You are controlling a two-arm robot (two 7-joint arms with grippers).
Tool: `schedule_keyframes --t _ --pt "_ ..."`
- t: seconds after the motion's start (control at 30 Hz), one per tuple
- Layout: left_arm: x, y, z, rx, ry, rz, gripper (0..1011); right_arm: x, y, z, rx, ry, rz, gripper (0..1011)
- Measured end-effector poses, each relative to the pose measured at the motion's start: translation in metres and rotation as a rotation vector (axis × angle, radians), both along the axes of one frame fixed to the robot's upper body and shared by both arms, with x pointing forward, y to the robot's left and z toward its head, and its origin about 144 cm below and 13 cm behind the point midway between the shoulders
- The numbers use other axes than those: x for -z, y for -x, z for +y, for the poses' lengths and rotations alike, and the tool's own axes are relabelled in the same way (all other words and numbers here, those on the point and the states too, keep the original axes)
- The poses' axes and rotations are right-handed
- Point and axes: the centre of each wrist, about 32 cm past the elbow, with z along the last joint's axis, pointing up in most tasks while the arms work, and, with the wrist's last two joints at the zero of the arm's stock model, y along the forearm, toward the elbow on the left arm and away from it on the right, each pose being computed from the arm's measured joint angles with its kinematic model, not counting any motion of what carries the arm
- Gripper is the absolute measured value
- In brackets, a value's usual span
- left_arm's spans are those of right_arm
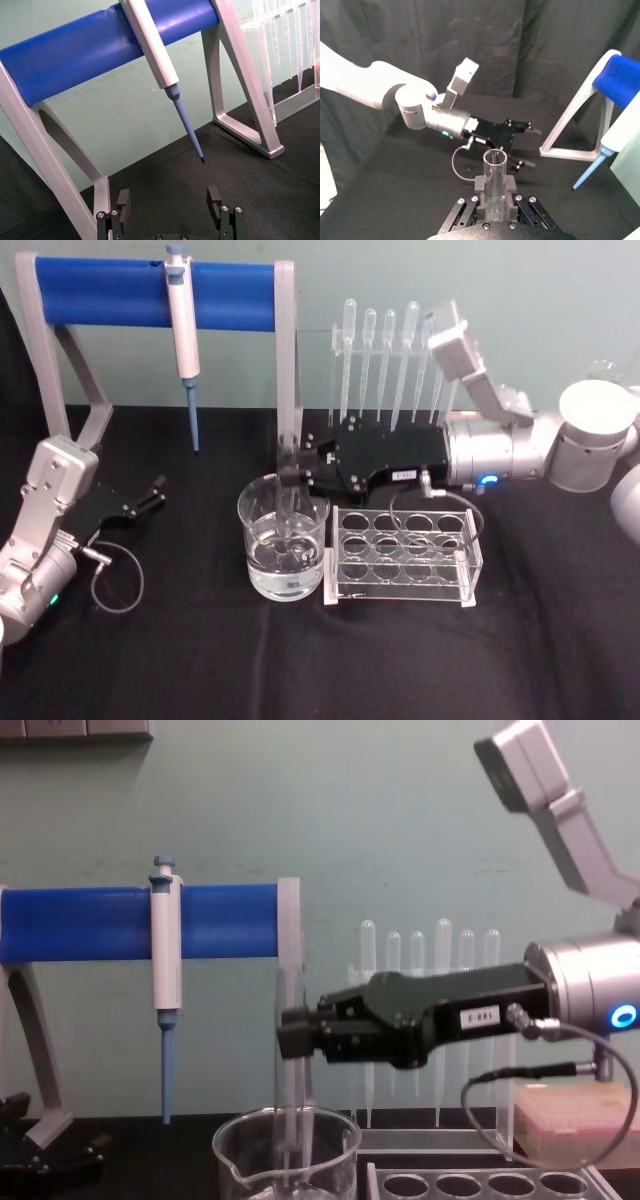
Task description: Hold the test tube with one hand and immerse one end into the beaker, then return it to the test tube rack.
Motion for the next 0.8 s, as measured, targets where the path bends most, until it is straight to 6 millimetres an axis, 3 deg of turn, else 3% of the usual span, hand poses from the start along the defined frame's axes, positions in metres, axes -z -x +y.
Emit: schedule_keyframes --t 0.8 --pt "0.0 0.0 0.0 0.0 0.0 0.0 1000 0.037 0.011 -0.006 0.066 -0.02 0.006 238"
